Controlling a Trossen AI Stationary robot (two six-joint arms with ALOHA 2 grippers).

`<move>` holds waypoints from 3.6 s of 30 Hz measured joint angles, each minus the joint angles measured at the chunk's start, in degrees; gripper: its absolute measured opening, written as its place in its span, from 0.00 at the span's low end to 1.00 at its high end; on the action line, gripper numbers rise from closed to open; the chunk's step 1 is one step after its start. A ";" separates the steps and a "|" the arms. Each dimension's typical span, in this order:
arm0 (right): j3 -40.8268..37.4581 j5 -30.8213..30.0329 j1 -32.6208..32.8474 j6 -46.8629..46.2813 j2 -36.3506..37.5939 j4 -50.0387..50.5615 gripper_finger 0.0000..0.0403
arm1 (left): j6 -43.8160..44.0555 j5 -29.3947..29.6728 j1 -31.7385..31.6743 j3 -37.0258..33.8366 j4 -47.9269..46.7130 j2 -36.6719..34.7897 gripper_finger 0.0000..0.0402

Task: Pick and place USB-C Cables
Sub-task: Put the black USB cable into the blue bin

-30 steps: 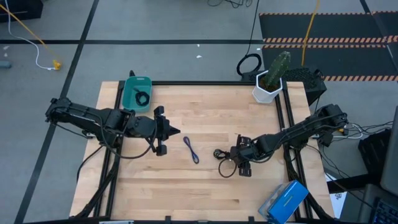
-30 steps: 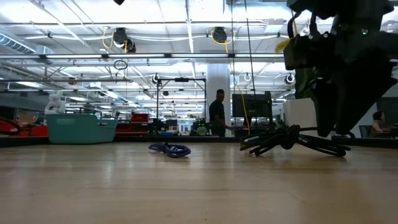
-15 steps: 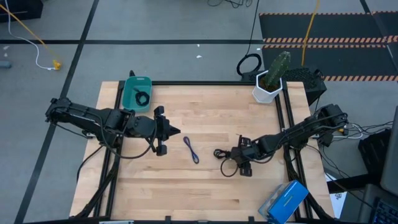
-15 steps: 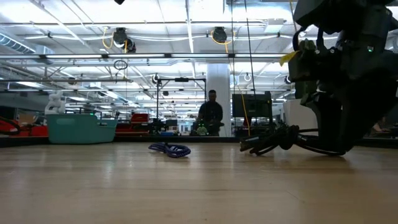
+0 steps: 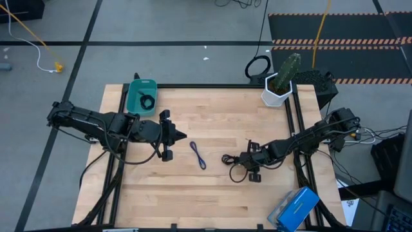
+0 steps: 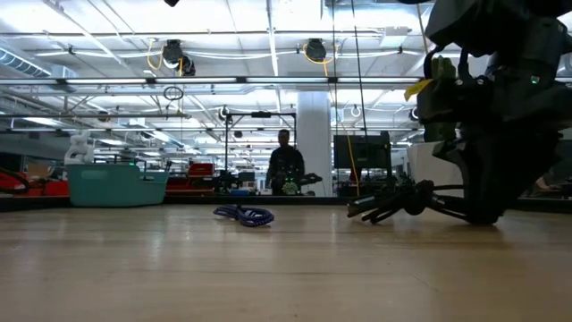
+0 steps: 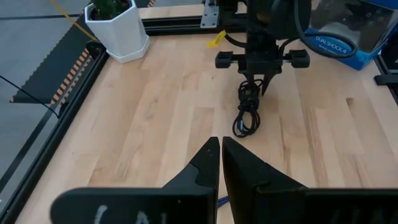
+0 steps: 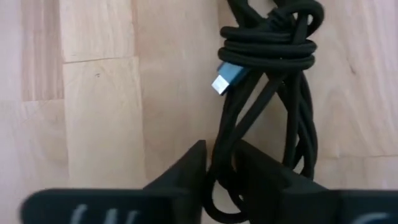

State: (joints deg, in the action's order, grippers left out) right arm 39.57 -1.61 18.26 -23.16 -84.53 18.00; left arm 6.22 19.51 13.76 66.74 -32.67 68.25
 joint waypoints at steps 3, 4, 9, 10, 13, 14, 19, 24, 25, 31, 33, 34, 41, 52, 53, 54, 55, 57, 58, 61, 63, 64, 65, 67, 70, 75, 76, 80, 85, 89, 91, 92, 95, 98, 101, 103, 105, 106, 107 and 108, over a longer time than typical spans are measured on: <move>0.00 0.08 -0.01 0.33 0.00 -0.04 0.09 | 0.00 0.00 0.00 0.00 0.00 0.00 0.06; 0.00 0.18 -0.04 0.31 0.00 -0.04 0.07 | 0.00 0.00 0.00 0.00 -0.01 0.00 0.06; 0.00 0.27 -0.19 0.31 0.00 -0.04 0.02 | 0.02 0.00 0.00 0.00 -0.01 0.00 0.06; 0.00 0.27 -0.20 0.31 0.00 -0.03 0.03 | 0.02 0.00 0.00 0.00 -0.01 0.00 0.06; 0.22 0.32 -0.20 0.02 0.00 0.38 0.06 | 0.02 0.00 0.00 0.00 -0.01 0.00 0.06; 0.54 0.40 -0.20 -0.06 -0.02 0.88 0.07 | 0.02 0.00 0.00 0.00 -0.01 0.00 0.06; 4.56 3.25 -0.20 -0.03 -0.04 5.29 0.06 | 0.02 0.00 0.00 0.00 -0.01 0.00 0.06; 11.44 3.49 -0.20 0.06 -0.04 14.18 0.04 | 0.09 0.00 0.00 0.00 -0.01 0.00 0.06; 12.95 3.46 -0.20 0.07 -0.04 16.10 0.04 | 0.10 0.00 0.00 0.00 -0.01 0.00 0.06; 23.17 3.26 -0.20 0.31 -0.04 28.79 0.05 | 0.28 0.00 0.00 0.00 -0.01 0.00 0.06; 26.76 3.25 -0.20 0.55 -0.04 32.99 0.05 | 0.28 0.00 0.00 0.00 -0.01 0.00 0.06; 28.48 3.25 -0.20 0.82 -0.04 34.75 0.05 | 0.28 0.00 0.00 0.00 -0.01 0.00 0.06; 39.58 1.32 -0.20 2.01 -0.04 46.61 0.05 | 0.28 0.00 0.00 0.00 -0.01 0.00 0.06; 51.73 0.20 -1.09 2.89 -0.04 62.00 0.04 | 0.28 0.01 0.00 0.00 -0.01 0.00 0.06; 52.60 0.20 -1.26 2.89 -0.04 63.17 0.04 | 0.28 0.00 0.00 0.00 -0.01 0.00 0.06; 53.49 0.20 -1.45 2.89 -0.04 64.16 0.04 | 0.28 0.02 0.00 0.00 0.01 0.00 0.06; 54.12 0.18 -1.63 2.89 -0.04 64.72 0.04 | 0.28 0.00 0.00 0.00 -0.01 0.00 0.06; 54.70 0.05 -1.84 2.55 -0.01 64.96 0.04 | 0.30 0.00 0.00 0.00 -0.01 0.00 0.06; 54.71 -0.17 -1.84 1.96 0.00 64.90 0.04 | 0.36 0.02 0.00 0.00 -0.01 0.00 0.06; 54.66 -1.82 -1.50 1.02 -0.02 64.47 0.04 | 0.54 0.01 0.00 0.00 -0.01 0.00 0.06; 54.16 -2.79 -1.28 1.09 0.00 62.84 0.04 | 0.55 0.01 0.00 0.00 -0.01 0.00 0.06; 53.85 -2.85 -1.29 1.38 0.00 61.87 0.04 | 0.55 0.00 0.00 0.00 -0.01 0.00 0.06; 53.58 -2.81 -1.29 1.50 -0.03 61.20 0.04 | 0.57 0.02 0.00 0.00 -0.01 0.00 0.06; 53.46 -2.97 -1.31 1.54 -0.09 60.30 0.04 | 0.59 0.00 0.00 0.00 -0.01 0.00 0.06; 53.46 -4.46 -1.31 1.60 -0.02 58.13 0.04 | 0.61 0.01 0.00 0.00 0.01 0.00 0.06; 53.42 -5.81 -2.87 5.36 -0.06 49.60 0.04 | 0.51 0.02 0.00 0.00 2.46 0.33 0.06; 53.44 -5.84 -3.54 6.12 -0.04 47.47 0.04 | 0.21 0.02 0.00 0.00 3.55 0.70 0.06; 53.44 -5.87 -6.24 9.20 -0.90 41.30 0.04 | -3.34 0.00 0.26 0.00 7.11 2.07 0.06; 53.42 -6.60 -8.13 11.96 -3.31 36.55 0.04 | -7.81 -0.09 0.28 0.00 9.45 2.96 0.06; 52.21 -12.11 -6.94 11.71 -5.06 35.60 0.04 | -8.27 -0.06 1.07 0.00 8.38 2.91 0.07; 49.83 -11.98 -6.11 11.51 -5.20 33.10 0.04 | -8.85 -0.07 2.16 0.00 8.00 2.93 0.11; 48.47 -11.79 -5.77 11.43 -5.20 30.92 0.04 | -9.33 -0.07 2.78 0.00 7.94 2.93 0.13; 45.05 -11.85 -4.53 10.59 -5.09 26.32 0.04 | -10.40 -0.13 4.27 0.00 9.92 4.38 0.24; 42.12 -11.77 -3.32 9.55 -4.98 21.90 0.04 | -12.20 -0.13 5.36 -0.02 13.34 6.78 0.36; 39.57 -11.80 -2.32 8.91 -4.98 18.68 0.04 | -16.04 -0.15 5.57 0.00 18.27 9.82 0.47; 39.34 -11.62 -2.02 8.79 -5.07 18.28 0.04 | -19.02 -0.14 5.54 0.12 20.42 12.02 0.53; 39.30 -11.65 -1.95 7.66 -4.76 19.37 0.04 | -20.86 0.04 5.49 1.18 20.18 13.70 0.58; 39.30 -11.66 -1.94 7.23 -4.31 19.88 0.04 | -21.16 0.33 5.51 1.72 20.04 14.34 0.59; 39.27 -11.68 -1.84 6.86 -3.98 20.44 0.04 | -21.18 0.63 5.51 2.33 19.44 14.81 0.60; 39.26 -11.88 -1.75 6.59 -3.78 20.59 0.04 | -21.18 1.27 5.51 2.99 19.07 15.38 0.61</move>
State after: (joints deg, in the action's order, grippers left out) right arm 78.83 -13.49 16.52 -16.57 -88.31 38.59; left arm -14.96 20.78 19.27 69.73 -13.60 83.63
